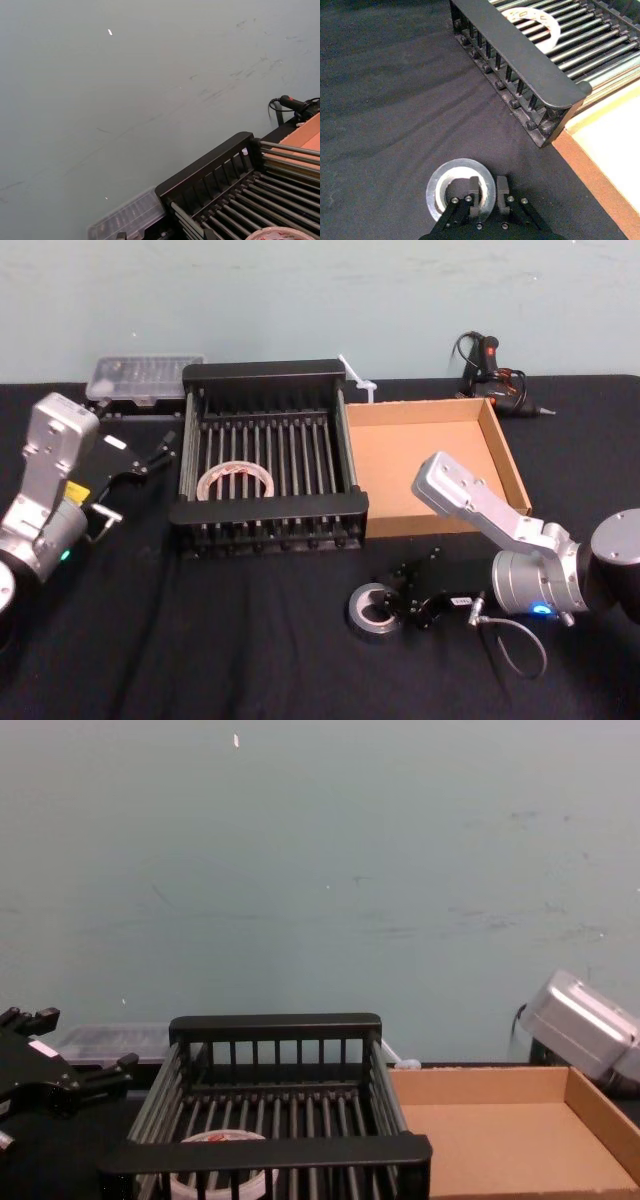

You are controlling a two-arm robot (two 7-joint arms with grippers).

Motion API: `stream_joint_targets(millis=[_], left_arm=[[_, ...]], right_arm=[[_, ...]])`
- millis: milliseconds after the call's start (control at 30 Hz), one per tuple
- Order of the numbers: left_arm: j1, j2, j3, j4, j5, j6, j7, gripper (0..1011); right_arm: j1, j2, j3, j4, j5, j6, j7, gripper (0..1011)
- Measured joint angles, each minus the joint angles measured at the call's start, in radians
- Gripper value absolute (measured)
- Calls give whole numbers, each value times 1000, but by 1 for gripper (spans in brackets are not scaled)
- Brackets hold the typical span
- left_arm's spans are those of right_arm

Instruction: Pick up the white tape and place it into the black box , Pick up the silver tape and place it into the brown box.

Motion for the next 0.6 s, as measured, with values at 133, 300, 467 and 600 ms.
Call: stream_joint_targets(millis=[133, 300, 467, 600], left_arm=[[0, 0, 0, 0, 0, 0, 0, 1001], [0, 0, 0, 0, 0, 0, 0, 1001], [0, 0, 0, 0, 0, 0, 0, 1001], [0, 0, 0, 0, 0, 0, 0, 1001]], right_arm=[[0, 0, 0, 0, 0, 0, 0, 161], [0, 0, 0, 0, 0, 0, 0, 161], [0, 0, 4, 0, 4, 2, 0, 161], [-1, 1, 16, -1, 17, 10, 0, 160]])
